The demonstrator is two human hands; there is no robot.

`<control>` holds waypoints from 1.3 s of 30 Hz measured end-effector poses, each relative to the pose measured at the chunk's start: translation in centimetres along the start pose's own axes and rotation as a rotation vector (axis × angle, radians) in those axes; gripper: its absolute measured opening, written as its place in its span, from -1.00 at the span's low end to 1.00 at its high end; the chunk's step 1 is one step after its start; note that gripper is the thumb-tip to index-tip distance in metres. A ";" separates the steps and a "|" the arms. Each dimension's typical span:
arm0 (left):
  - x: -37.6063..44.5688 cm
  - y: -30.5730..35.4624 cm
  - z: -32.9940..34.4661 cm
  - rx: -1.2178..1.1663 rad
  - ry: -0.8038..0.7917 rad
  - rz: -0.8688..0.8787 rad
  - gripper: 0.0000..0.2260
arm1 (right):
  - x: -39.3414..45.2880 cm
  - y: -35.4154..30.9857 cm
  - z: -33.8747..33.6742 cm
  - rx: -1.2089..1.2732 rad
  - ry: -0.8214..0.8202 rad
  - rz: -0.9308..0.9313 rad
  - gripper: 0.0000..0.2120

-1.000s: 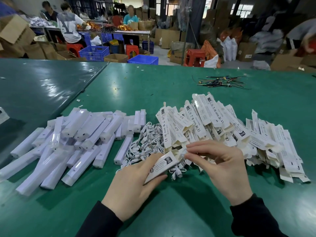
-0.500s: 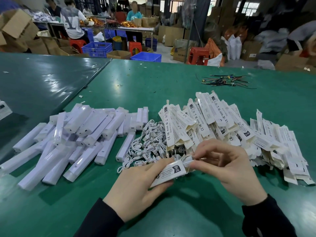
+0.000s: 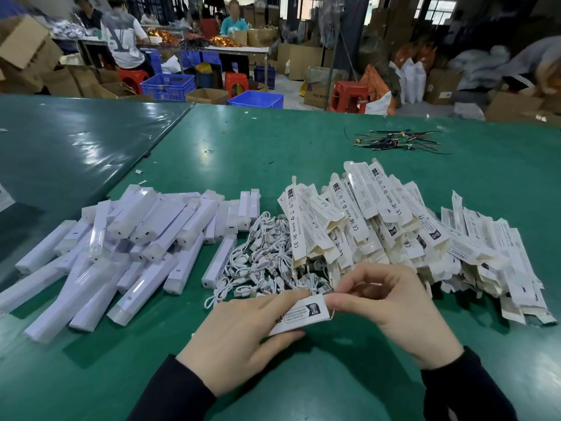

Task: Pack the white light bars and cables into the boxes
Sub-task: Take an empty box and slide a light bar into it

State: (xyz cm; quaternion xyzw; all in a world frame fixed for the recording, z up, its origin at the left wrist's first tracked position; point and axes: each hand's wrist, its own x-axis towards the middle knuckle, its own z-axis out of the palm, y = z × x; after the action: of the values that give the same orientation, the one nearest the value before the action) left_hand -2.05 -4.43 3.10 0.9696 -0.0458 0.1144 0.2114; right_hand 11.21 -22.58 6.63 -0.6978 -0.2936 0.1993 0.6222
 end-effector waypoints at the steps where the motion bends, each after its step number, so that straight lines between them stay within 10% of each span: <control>1: 0.0 -0.1 0.0 0.000 0.010 0.000 -0.61 | 0.0 0.2 0.4 -0.003 0.023 -0.024 -0.78; 12: 0.2 -0.1 0.3 -0.285 0.135 -0.114 -0.62 | -0.4 0.8 0.9 -0.160 -0.154 -0.188 -0.81; 32: 0.6 1.7 0.9 -0.534 0.159 -0.090 -0.57 | -0.6 1.5 2.2 -0.379 0.070 -0.315 -0.79; 39: 0.5 1.8 0.6 -1.069 0.085 -0.113 -0.51 | -0.7 1.4 2.6 -0.183 0.248 -0.295 -0.76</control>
State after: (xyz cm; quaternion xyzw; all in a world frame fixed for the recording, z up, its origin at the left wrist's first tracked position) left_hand -1.72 -6.36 3.43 0.7222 -0.0367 0.1028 0.6830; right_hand 9.29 -21.19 4.79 -0.7199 -0.3307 -0.0090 0.6101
